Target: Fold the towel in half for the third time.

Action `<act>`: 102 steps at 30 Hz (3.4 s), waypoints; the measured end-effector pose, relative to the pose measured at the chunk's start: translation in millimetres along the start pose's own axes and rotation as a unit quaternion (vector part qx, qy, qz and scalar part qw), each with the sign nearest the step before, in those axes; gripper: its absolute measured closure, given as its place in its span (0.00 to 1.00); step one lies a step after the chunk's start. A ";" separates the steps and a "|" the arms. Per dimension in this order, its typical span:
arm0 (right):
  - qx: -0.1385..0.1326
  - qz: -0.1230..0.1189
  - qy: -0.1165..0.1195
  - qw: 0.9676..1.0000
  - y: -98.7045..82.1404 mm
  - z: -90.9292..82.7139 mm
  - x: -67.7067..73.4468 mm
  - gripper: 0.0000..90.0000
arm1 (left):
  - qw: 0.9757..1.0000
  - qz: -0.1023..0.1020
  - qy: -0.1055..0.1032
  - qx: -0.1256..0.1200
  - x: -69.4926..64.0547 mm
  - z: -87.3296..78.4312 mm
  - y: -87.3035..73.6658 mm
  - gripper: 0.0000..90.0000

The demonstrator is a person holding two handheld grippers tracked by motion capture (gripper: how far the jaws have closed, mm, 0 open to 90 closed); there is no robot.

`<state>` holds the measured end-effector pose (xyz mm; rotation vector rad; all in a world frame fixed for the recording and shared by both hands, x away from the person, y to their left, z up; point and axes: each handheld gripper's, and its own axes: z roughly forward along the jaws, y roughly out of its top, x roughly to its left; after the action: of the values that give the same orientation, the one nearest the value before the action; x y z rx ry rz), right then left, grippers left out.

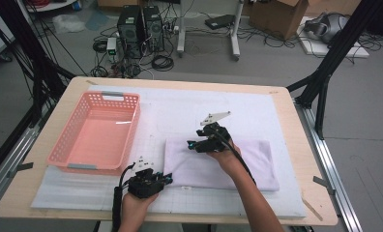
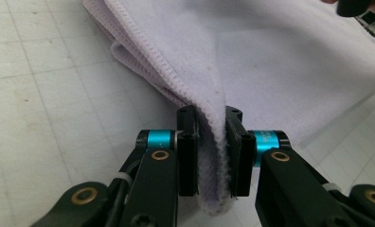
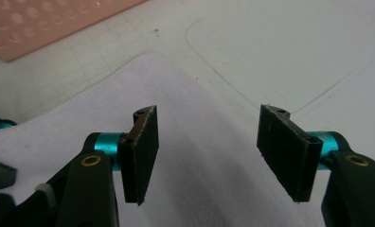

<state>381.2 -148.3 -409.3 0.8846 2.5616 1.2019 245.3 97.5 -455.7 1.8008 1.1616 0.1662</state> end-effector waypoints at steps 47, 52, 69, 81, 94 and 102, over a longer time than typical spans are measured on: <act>0.065 -0.023 0.045 0.997 24.4 68.9 13.5 0.61 | 0.999 -0.038 -0.019 0.006 8.9 -6.6 -0.4 0.88; 0.075 -0.049 0.054 0.995 26.4 66.6 17.6 0.94 | 0.999 -0.037 -0.018 0.007 9.7 -6.1 -0.4 0.88; -0.063 -0.029 0.081 0.994 46.6 21.8 21.2 0.95 | 0.996 -0.032 -0.054 -0.061 0.6 -45.3 27.2 0.89; -0.076 -0.021 0.044 0.996 28.2 -27.6 -4.8 0.95 | 0.996 0.011 -0.077 -0.046 -40.1 -13.2 56.6 0.89; -0.090 0.016 -0.001 0.996 -11.4 -65.9 -41.9 0.94 | 0.994 0.040 -0.100 -0.009 -85.9 45.8 78.6 0.87; -0.087 0.036 -0.017 0.995 -35.7 -78.8 -61.7 0.94 | 0.993 0.052 -0.104 0.005 -107.3 79.2 80.8 0.85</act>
<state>384.4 -252.7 -389.5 0.9547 2.3734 1.3932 282.6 -42.8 -398.6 1.8406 0.9241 0.0308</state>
